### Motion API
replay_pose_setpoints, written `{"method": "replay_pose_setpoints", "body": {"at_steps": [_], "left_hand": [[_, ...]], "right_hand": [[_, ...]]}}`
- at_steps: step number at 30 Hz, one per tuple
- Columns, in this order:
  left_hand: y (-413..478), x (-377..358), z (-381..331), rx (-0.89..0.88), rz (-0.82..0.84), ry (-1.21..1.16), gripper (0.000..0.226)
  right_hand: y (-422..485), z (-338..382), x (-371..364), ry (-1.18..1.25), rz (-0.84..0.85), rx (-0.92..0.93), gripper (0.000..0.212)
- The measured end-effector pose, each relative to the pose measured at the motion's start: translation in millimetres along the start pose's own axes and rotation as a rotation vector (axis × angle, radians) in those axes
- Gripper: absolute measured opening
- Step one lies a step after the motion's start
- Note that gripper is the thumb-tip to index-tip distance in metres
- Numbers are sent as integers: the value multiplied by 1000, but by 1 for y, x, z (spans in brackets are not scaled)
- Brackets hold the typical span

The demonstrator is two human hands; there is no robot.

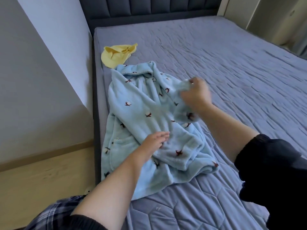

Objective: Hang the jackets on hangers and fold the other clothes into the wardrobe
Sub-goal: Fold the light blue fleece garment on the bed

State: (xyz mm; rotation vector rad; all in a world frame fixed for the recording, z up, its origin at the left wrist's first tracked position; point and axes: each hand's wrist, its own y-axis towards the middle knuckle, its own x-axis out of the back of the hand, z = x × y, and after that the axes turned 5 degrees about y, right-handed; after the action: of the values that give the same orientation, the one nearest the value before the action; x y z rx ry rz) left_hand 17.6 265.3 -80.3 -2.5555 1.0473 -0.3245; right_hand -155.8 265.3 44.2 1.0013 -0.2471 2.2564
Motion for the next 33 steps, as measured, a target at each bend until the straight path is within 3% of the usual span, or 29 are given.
{"method": "replay_pose_setpoints", "body": {"at_steps": [1, 3, 4, 5, 6, 8, 11, 12, 14, 16, 17, 19, 21, 23, 26, 30, 33], "left_hand": [[-6, 13, -5, 58, -70, -279, 23], [-11, 44, 0, 121, -135, -605, 34], [-12, 60, 5, 129, -136, -685, 47], [-12, 71, 9, 155, -114, -743, 59], [-12, 76, 13, 190, -90, -776, 65], [-9, 70, 15, 242, -72, -694, 55], [-5, 55, 3, 177, -161, -315, 30], [-4, 55, -2, 107, -187, -206, 31], [-8, 63, -20, -52, -171, -62, 33], [-21, 75, -42, -179, -8, 63, 37], [-29, 81, -53, -199, 92, 179, 38], [-37, 95, -62, -162, 257, 558, 38], [-39, 103, -56, -24, 345, 812, 30], [-41, 100, -39, 160, 249, 739, 24], [-27, 91, -9, 217, 0, 433, 51], [-23, 74, -7, 184, 10, 92, 48], [-21, 67, -7, 168, 42, -15, 28]], "right_hand": [[-8, 18, -8, -90, 267, 84, 40], [-26, 38, -26, -128, 841, 12, 47], [-31, 37, -36, -95, 1001, -68, 45], [-33, 30, -47, -64, 1022, -141, 42], [-32, 17, -59, -42, 942, -193, 40], [-28, -13, -78, -5, 676, -282, 38], [-31, -55, -98, 90, 392, -401, 40], [-33, -61, -101, 241, 365, -485, 42], [-35, -63, -102, 781, 409, -663, 49], [-29, -60, -96, 1255, 512, -673, 67], [-27, -58, -92, 1381, 544, -649, 72], [-27, -54, -93, 1404, 550, -660, 63], [-35, -50, -101, 1239, 545, -791, 49], [-45, -48, -108, 1088, 512, -889, 40], [-56, -49, -109, 1230, 491, -877, 37], [-63, -47, -107, 1242, 496, -822, 33], [-64, -37, -105, 1113, 529, -750, 31]]}}
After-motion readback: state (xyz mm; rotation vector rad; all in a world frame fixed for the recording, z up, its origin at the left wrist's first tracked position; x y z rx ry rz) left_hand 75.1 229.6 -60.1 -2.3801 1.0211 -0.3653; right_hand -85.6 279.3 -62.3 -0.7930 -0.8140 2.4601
